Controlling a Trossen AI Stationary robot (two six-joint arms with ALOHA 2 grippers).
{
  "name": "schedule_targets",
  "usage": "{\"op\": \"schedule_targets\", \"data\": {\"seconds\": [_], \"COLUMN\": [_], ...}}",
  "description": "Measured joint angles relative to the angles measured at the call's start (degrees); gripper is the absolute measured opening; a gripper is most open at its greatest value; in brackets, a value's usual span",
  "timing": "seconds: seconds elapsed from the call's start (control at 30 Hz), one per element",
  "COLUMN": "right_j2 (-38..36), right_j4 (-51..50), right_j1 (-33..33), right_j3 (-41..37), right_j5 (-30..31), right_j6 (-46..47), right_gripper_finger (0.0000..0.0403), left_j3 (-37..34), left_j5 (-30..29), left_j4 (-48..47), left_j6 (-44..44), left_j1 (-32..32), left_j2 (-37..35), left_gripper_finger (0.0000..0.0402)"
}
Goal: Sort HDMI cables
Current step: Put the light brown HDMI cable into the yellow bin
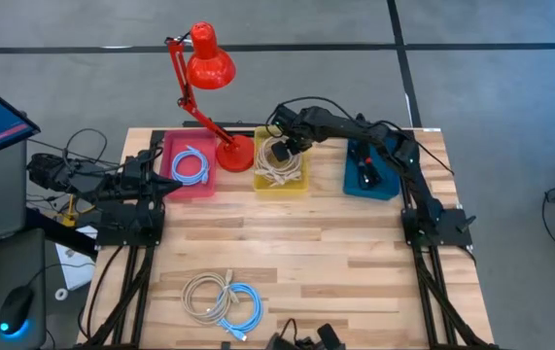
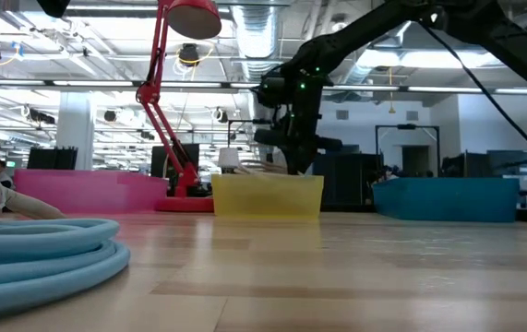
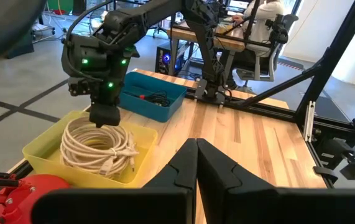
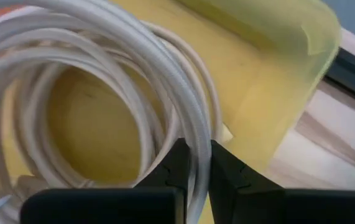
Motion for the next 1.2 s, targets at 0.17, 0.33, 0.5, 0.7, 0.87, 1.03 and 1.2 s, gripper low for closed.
{"op": "schedule_targets", "data": {"seconds": [0.17, 0.33, 0.5, 0.7, 0.87, 1.03, 1.2], "right_j2": [-0.07, 0.00, -0.86, -5.01, -10.09, -15.55, -21.32], "right_j4": [-0.10, -0.43, -1.15, -0.96, -1.18, -2.05, -2.23], "right_j1": [-0.48, -0.64, -0.63, -0.58, -1.48, -1.84, -1.42], "right_j3": [-0.02, -0.07, -0.13, -0.11, -0.11, -0.11, -0.09], "right_j5": [0.03, -0.93, -5.51, -5.85, -5.85, -6.30, -9.78], "right_j6": [-2.07, -5.60, -10.52, -15.48, -15.57, -15.58, -15.56], "right_gripper_finger": [0.0037, 0.0075, 0.0096, 0.0115, 0.0139, 0.0166, 0.0179], "left_j3": [0.00, 0.00, 0.00, 0.00, 0.00, 0.00, 0.00], "left_j5": [0.00, 0.00, 0.00, 0.00, 0.00, 0.00, 0.00], "left_j4": [0.00, 0.00, 0.01, 0.00, 0.01, 0.01, 0.01], "left_j6": [0.00, 0.00, 0.00, 0.00, -0.01, -0.02, -0.37], "left_j1": [0.00, -0.01, 0.01, 0.01, 0.00, -0.01, 0.01], "left_j2": [0.00, 0.00, 0.00, 0.00, 0.00, 0.00, 0.00], "left_gripper_finger": [0.0006, 0.0006, 0.0006, 0.0006, 0.0006, 0.0006, 0.0006]}}
